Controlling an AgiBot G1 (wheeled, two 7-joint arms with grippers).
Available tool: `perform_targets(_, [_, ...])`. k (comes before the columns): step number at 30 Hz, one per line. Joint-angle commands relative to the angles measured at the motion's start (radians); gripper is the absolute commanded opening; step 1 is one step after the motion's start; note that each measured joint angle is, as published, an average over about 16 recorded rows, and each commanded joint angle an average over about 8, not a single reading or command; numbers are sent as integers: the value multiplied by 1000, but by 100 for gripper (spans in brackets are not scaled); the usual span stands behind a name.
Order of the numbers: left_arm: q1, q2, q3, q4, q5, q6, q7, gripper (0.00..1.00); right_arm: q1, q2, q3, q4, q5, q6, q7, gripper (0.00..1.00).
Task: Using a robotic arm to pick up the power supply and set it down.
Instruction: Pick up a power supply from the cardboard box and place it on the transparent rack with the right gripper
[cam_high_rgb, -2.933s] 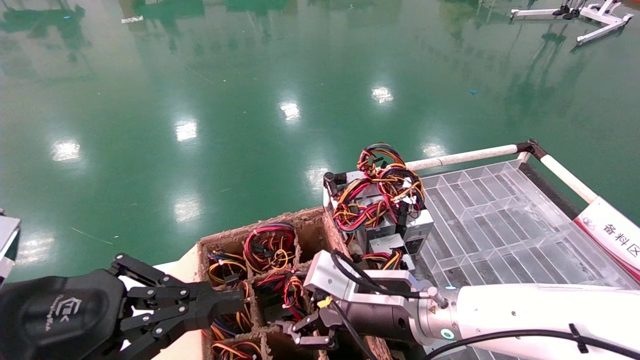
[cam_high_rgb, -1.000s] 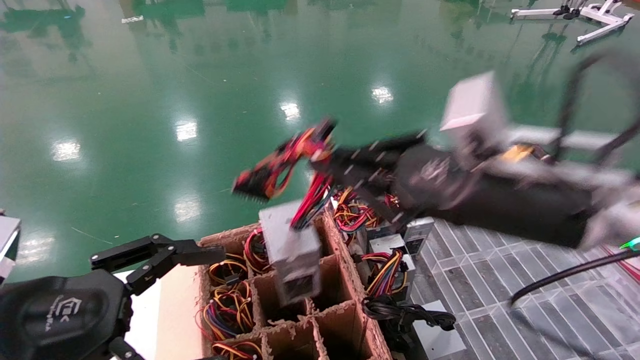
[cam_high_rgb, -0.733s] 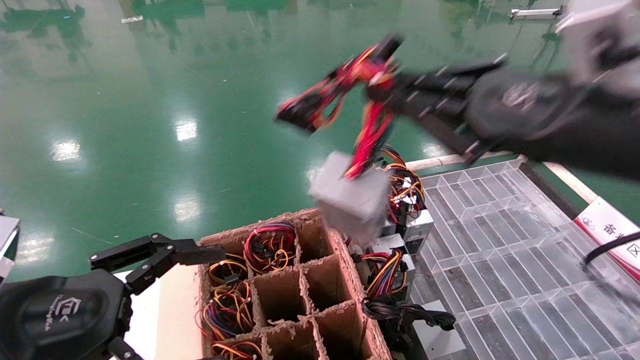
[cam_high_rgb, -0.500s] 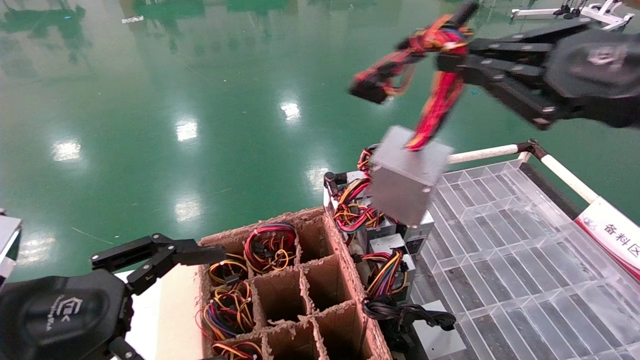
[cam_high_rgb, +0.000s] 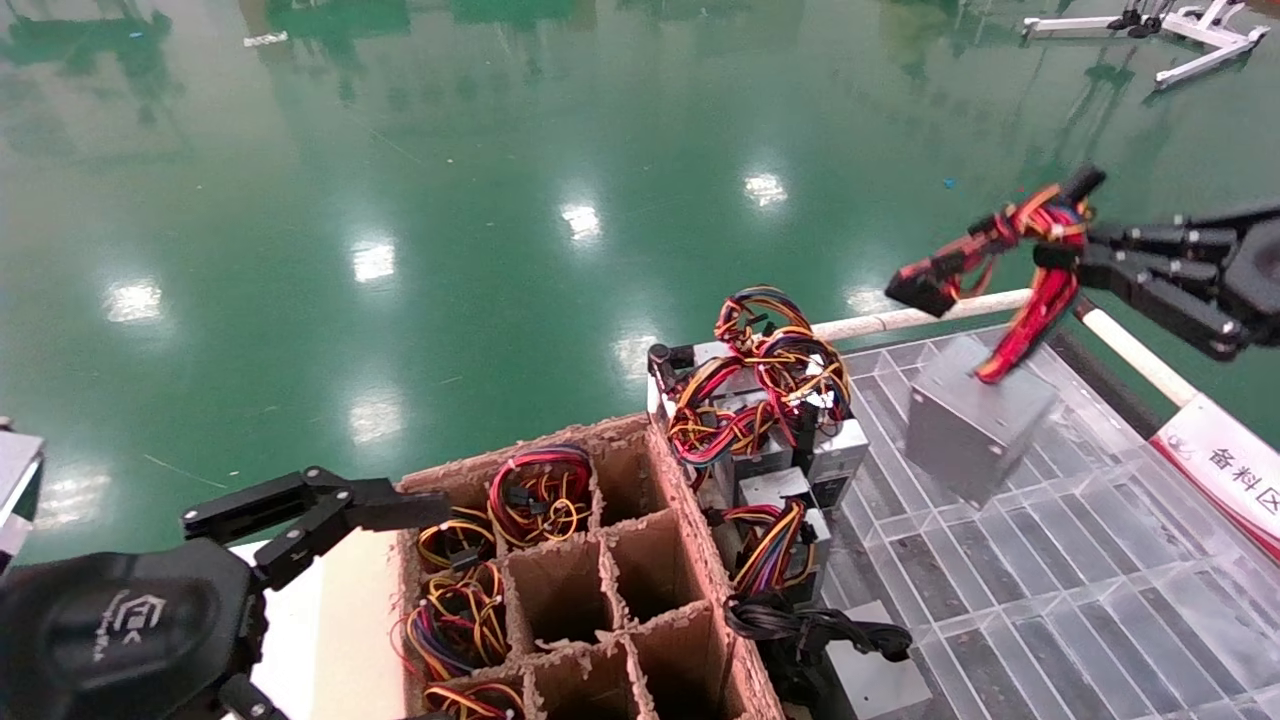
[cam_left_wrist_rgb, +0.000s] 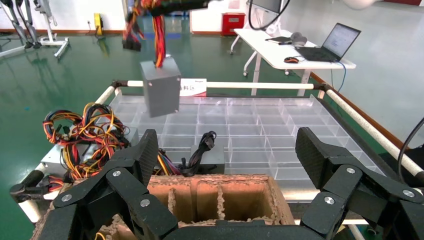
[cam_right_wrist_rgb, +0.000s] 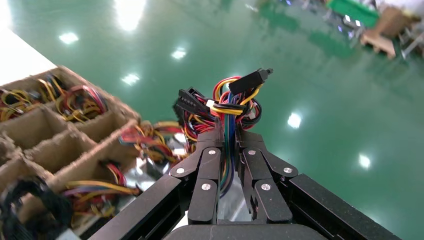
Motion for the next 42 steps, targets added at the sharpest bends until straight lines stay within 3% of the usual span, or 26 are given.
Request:
perform_targets(1, [0, 0, 0, 0, 0, 0, 0, 100, -19, 9, 0, -32, -3, 5, -12, 0])
perform_targets(12, [0, 0, 0, 0, 0, 0, 0, 100, -119, -40, -11, -141, 11, 21, -57, 0])
perform_targets(27, [0, 0, 0, 0, 0, 0, 0, 100, -140, -157, -35, -205, 29, 23, -28, 0])
perform_targets(42, [0, 0, 0, 0, 0, 0, 0, 100, -227, -177, 5, -278, 111, 30, -37, 0])
